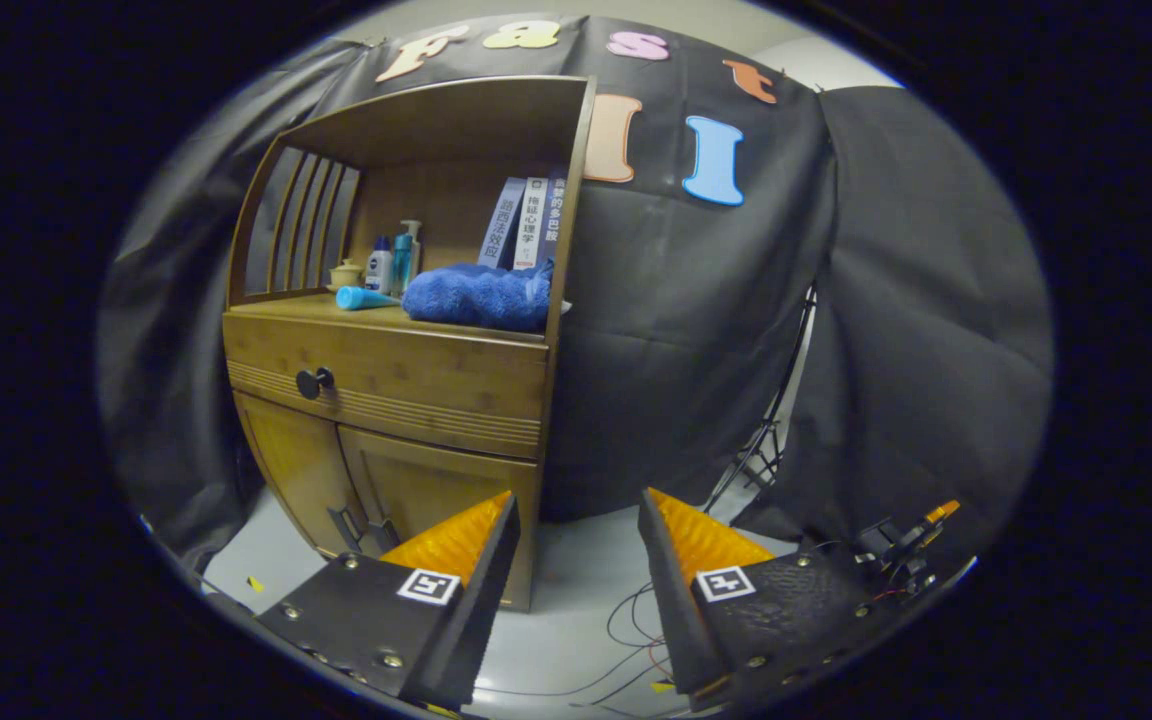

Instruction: Pull open the drawer, take out the items inside it, and place them on the countertop above the cabinet.

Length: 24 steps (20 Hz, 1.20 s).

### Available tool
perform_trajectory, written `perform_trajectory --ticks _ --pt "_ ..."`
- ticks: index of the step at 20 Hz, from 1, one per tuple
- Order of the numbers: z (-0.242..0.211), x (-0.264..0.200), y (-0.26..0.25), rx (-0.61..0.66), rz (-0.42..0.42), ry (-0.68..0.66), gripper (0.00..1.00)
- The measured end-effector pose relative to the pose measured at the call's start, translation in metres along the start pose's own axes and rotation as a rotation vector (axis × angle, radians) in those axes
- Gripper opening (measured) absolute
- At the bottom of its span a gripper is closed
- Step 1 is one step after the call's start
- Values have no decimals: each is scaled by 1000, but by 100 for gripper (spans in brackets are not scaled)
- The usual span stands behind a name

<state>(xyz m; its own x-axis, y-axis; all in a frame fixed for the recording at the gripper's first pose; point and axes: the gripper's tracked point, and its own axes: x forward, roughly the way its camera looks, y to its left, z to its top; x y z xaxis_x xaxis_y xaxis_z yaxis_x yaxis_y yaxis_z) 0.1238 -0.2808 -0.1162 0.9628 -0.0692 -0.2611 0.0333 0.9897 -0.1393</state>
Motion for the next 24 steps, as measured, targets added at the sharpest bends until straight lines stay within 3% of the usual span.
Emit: perform_trajectory --ticks 6,11,24 --pt "-1 -1 2 26 31 -1 72" --pt "9 -7 -10 94 8 -54 72" --pt "3 -10 -18 148 -8 -42 72"
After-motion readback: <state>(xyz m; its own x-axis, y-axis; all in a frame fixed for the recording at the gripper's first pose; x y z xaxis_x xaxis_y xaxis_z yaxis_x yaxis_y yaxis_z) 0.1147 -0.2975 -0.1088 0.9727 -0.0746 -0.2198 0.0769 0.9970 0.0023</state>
